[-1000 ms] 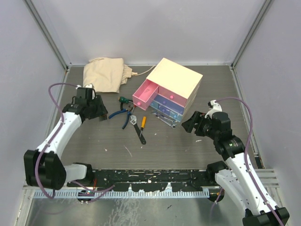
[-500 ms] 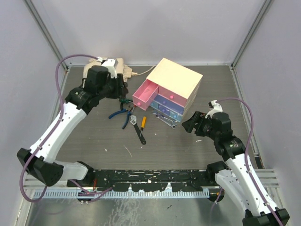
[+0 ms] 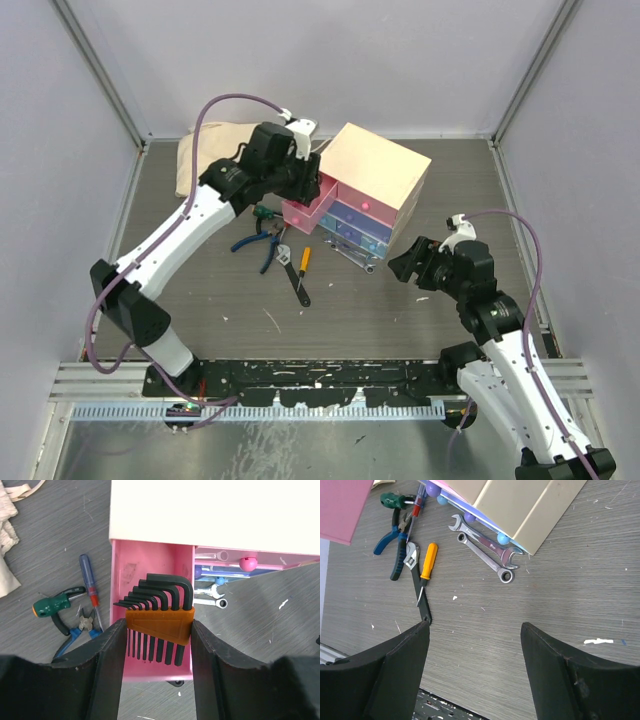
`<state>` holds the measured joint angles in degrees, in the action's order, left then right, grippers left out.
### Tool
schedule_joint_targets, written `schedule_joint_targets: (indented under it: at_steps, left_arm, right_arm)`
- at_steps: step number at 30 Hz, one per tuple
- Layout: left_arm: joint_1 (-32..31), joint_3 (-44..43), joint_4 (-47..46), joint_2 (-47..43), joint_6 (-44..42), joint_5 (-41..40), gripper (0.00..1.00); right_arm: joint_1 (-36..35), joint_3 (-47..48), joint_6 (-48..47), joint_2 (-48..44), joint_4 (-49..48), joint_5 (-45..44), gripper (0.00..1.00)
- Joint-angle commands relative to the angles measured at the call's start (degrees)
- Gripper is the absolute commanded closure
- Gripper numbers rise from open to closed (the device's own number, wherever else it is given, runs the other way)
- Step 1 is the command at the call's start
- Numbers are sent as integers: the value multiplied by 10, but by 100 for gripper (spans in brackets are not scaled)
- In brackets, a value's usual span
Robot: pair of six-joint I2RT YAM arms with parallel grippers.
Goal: Sort the tools into containers
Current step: Place the wrench in the drawer.
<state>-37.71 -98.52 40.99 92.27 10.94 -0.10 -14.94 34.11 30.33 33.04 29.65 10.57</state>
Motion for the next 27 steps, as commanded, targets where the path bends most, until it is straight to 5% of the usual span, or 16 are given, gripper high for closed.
schedule_joint_targets:
  at_steps: [1,15,27]
  left_arm:
    - [-4,-60,-6,17,-31,10,54]
    - [-4,-55,-8,37,-40,-2,53]
    - [-3,1,-37,-77,-29,-16,41]
  right_arm:
    - [-2,13,4,-11,-1,-11,22]
    - [-1,16,3,-20,11,-20,22]
    - [-1,47,-10,-17,13,-58,22]
